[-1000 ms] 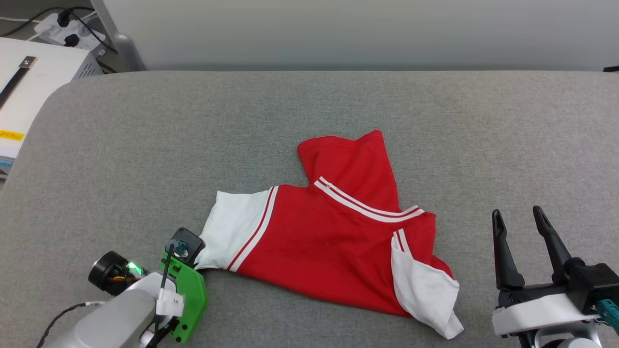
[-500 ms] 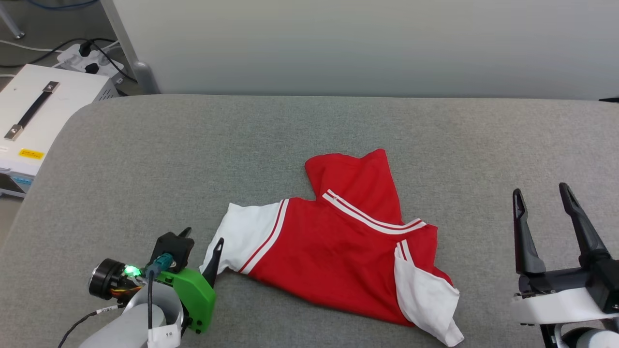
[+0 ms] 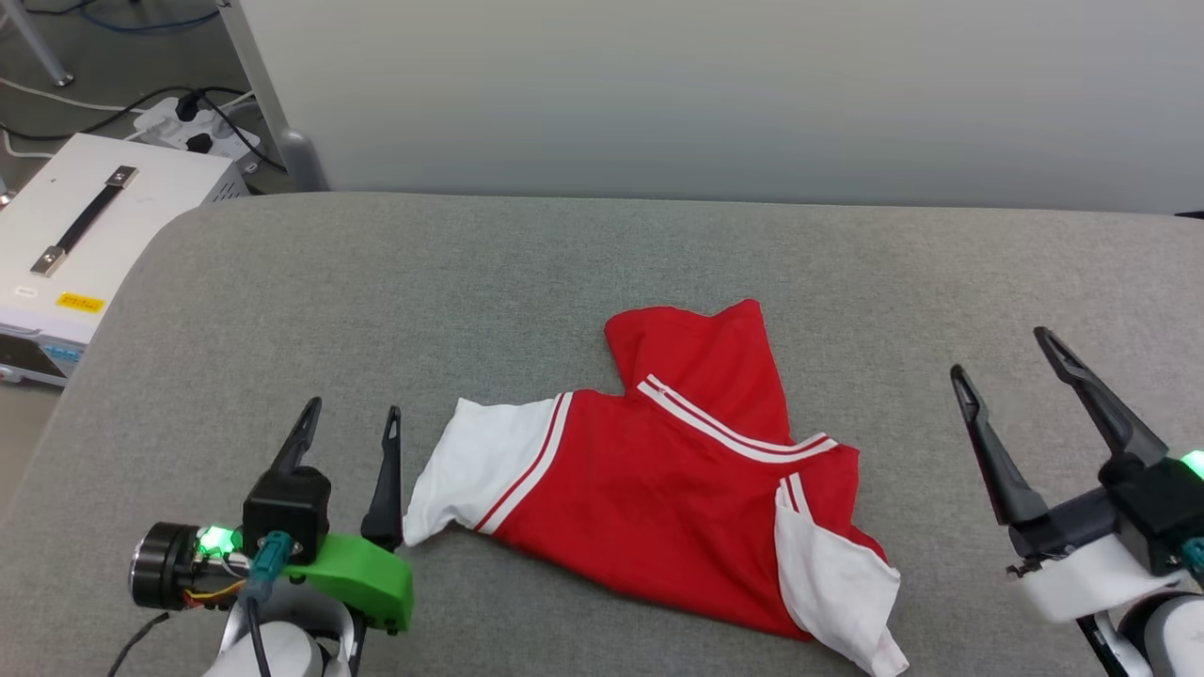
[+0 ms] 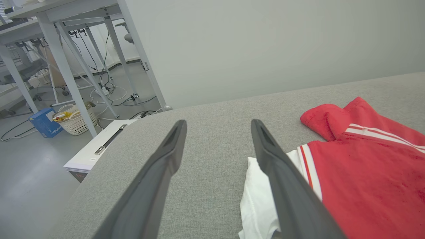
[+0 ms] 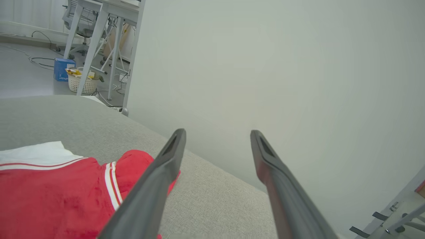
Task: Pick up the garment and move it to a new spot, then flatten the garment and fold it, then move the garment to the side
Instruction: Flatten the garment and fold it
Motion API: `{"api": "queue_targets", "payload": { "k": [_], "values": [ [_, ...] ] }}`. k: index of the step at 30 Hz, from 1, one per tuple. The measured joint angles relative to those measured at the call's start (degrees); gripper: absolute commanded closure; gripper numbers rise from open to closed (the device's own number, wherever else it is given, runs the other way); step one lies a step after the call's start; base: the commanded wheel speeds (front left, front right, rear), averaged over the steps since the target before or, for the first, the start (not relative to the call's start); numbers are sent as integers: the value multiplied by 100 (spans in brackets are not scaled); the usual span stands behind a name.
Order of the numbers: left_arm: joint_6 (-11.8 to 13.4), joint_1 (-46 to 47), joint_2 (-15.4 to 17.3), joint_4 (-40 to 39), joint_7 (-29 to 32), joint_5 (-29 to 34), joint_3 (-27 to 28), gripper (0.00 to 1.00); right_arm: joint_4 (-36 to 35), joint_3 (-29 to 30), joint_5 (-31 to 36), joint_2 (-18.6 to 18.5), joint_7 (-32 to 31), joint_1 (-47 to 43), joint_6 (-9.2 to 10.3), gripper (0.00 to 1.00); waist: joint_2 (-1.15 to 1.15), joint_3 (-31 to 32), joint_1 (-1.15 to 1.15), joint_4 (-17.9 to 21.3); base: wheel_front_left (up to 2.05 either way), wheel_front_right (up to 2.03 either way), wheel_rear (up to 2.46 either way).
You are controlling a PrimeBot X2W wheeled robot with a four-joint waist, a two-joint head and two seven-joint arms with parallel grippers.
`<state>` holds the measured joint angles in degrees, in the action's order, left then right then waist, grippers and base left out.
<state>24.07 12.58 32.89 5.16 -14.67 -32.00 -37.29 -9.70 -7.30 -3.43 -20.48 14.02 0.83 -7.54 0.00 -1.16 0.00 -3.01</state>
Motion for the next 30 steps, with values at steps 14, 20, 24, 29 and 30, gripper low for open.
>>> {"api": "queue_targets", "payload": {
  "k": [14, 20, 24, 29, 30],
  "values": [
    [-487, -663, -940, -125, 0, 1209, 1188, 0, -449, -2371, -2139, -2028, -3601, 670, 0, 0, 0, -302, 0, -103, 0, 0, 0],
    [-787, -669, -1234, -56, 0, 1534, 1549, 0, -622, -2948, -2569, -2388, -4586, 886, 0, 0, 0, -501, 0, -148, 0, 0, 0],
    [-964, -665, -1436, -33, 0, 1699, 1722, 0, -376, -3236, -2624, -2363, -4707, 983, 0, 0, 0, -654, 0, -200, 0, 0, 0],
    [-1174, -652, -1663, 19, 0, 1933, 1915, 0, 376, -3626, -2651, -2182, -4495, 1261, 0, 0, 0, -883, 0, -281, 0, 0, 0],
    [-1204, -645, -1701, 41, 0, 1965, 1945, 0, 546, -3749, -2631, -2164, -4445, 1321, 0, 0, 0, -930, 1, -300, 0, 0, 0]
  ]
}}
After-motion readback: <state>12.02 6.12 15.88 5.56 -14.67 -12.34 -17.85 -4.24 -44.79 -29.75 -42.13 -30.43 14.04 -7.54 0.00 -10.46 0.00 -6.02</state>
